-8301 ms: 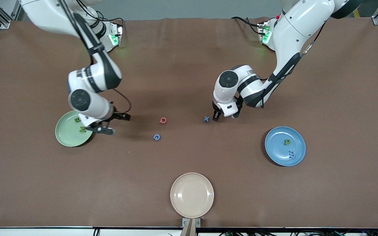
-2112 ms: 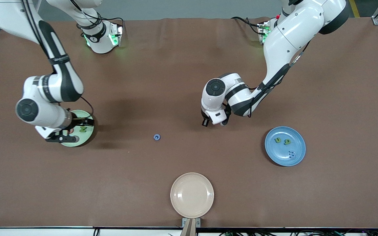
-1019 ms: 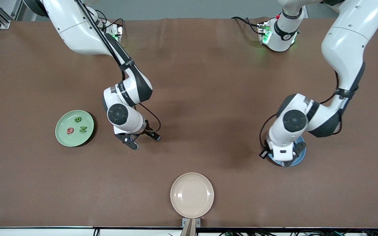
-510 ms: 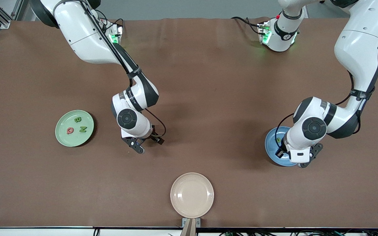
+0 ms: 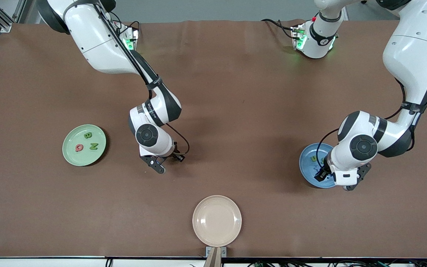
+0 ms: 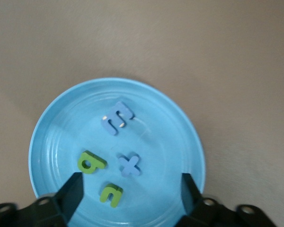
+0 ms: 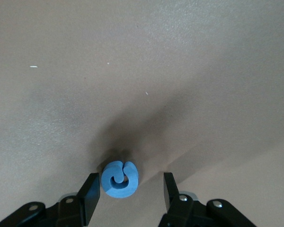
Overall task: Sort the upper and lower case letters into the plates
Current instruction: 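Release the x on the blue plate while the right gripper carries C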
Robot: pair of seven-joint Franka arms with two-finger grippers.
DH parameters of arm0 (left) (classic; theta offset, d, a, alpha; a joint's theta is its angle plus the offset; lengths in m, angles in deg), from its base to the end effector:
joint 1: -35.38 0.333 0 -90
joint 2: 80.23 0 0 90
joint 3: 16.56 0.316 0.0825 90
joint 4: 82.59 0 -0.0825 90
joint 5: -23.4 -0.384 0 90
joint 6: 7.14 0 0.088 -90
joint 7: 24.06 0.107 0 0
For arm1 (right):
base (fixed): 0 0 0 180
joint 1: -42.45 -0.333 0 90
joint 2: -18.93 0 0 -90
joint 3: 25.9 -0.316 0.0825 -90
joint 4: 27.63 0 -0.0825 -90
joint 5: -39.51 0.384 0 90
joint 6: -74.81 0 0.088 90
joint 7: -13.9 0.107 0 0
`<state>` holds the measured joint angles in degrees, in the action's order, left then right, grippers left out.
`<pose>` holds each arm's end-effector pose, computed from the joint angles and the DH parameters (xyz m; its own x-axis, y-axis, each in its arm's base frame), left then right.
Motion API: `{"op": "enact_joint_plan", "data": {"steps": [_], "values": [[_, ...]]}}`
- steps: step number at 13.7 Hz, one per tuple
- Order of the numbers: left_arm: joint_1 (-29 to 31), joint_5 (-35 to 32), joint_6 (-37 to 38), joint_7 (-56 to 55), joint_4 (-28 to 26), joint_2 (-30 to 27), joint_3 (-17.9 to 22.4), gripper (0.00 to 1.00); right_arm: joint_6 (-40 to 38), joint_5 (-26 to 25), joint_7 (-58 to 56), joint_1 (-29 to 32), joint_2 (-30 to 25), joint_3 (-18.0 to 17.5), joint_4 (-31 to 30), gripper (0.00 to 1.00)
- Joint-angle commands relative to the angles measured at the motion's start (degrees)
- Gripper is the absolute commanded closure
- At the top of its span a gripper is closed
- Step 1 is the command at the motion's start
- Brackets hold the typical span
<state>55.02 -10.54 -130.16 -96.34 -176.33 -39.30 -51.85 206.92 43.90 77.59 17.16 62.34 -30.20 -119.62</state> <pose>0.6723 -0.1083 0.2524 0.7285 0.6816 0.0685 0.6851 -0.7248 -0.0728 0.6001 0.3355 0.1798 0.7795 -0.6146 -0.1208 -0.6184 -0.7858 0.0071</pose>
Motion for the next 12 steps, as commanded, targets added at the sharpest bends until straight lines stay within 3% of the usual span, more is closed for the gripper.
{"op": "enact_joint_plan", "data": {"steps": [1,4,7,10,12], "values": [[0.0,0.4,1.1,7.8,2.7,-1.8,-0.4,0.00,-0.2,-1.1,1.4,-0.7,1.0,0.4,1.2,0.43],[0.6,0.8,4.1,23.2,5.8,-3.7,-1.0,0.00,0.0,-1.1,1.4,-0.7,1.2,0.4,1.2,0.48],[0.5,2.3,9.3,26.2,9.2,-6.4,-1.4,0.00,0.3,-1.3,1.3,-0.9,1.2,0.4,1.2,0.65],[1.1,5.1,16.7,32.8,10.3,-12.4,-1.7,0.00,0.3,-1.3,1.2,-0.9,1.2,0.4,1.2,0.81],[3.4,8.8,21.5,39.1,10.3,-16.9,-1.8,0.00,0.1,-1.2,0.3,-0.2,0.6,0.4,1.3,0.85]]}}
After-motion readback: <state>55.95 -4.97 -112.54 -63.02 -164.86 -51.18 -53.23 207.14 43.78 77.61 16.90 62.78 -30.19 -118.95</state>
